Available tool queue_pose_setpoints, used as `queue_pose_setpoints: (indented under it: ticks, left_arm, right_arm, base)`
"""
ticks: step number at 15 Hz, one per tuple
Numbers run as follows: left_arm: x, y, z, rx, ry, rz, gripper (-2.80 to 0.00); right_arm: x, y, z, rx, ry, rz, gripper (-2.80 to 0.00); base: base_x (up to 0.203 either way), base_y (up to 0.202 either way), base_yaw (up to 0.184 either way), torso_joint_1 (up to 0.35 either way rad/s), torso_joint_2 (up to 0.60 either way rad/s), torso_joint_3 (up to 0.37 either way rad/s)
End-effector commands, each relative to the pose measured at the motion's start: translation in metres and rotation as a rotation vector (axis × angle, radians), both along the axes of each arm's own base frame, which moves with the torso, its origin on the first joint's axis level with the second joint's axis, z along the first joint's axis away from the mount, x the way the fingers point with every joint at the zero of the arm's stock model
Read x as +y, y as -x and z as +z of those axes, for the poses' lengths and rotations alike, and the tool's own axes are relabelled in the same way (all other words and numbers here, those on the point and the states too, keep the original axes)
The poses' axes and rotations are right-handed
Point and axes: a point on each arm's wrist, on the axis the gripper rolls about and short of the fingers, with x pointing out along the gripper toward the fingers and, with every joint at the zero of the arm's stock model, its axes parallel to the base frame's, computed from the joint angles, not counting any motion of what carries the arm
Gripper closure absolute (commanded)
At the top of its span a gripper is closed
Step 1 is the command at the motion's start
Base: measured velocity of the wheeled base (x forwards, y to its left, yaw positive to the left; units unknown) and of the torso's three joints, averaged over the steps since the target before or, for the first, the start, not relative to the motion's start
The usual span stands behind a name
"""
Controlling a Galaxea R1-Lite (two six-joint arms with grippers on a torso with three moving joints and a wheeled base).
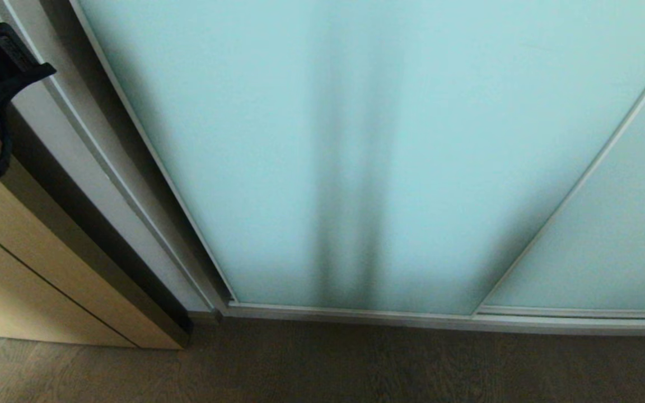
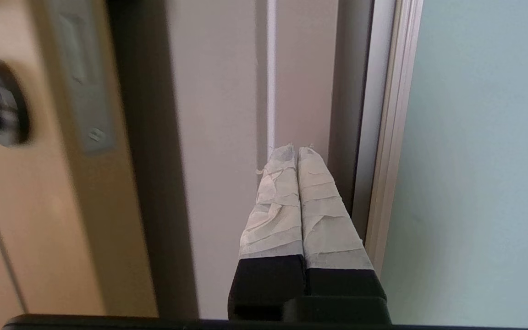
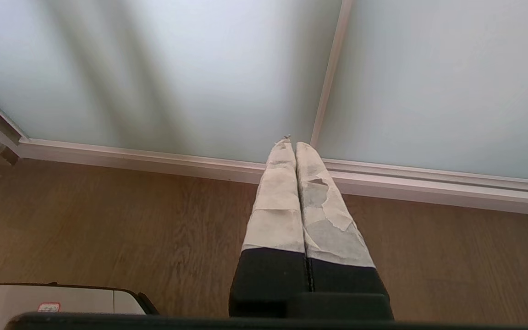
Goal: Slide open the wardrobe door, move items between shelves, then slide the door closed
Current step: Open the door
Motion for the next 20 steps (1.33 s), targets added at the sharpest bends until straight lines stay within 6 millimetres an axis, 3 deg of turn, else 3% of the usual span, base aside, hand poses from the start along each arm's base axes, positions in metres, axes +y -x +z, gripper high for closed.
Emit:
queue_pose_setpoints:
  ticks: [1,13,20]
  left_arm:
    - [0.001,-0.021,-0.009,0.033,0.003,0.003,0.00]
    - [0.008,-0.087,-0.029,0.069,0.004,-0.014,0.00]
    - [0.006,-0.103,-0.036,0.084,-0.026,-0.059,0.00]
  right_arm:
    - [0.000,0.000,0.000,-0.001,0.000,0.002,0.00]
    - [0.000,0.000,0.000,0.001,0.001,0.001,0.00]
    - [0.000,0.000,0.000,-0.001,0.001,0.001,0.00]
  base:
    - [0.000,0.000,0.000,0.000,0.00,0.000]
    - [0.000,0.000,0.000,0.000,0.00,0.000]
    - [0.000,0.000,0.000,0.000,0.00,0.000]
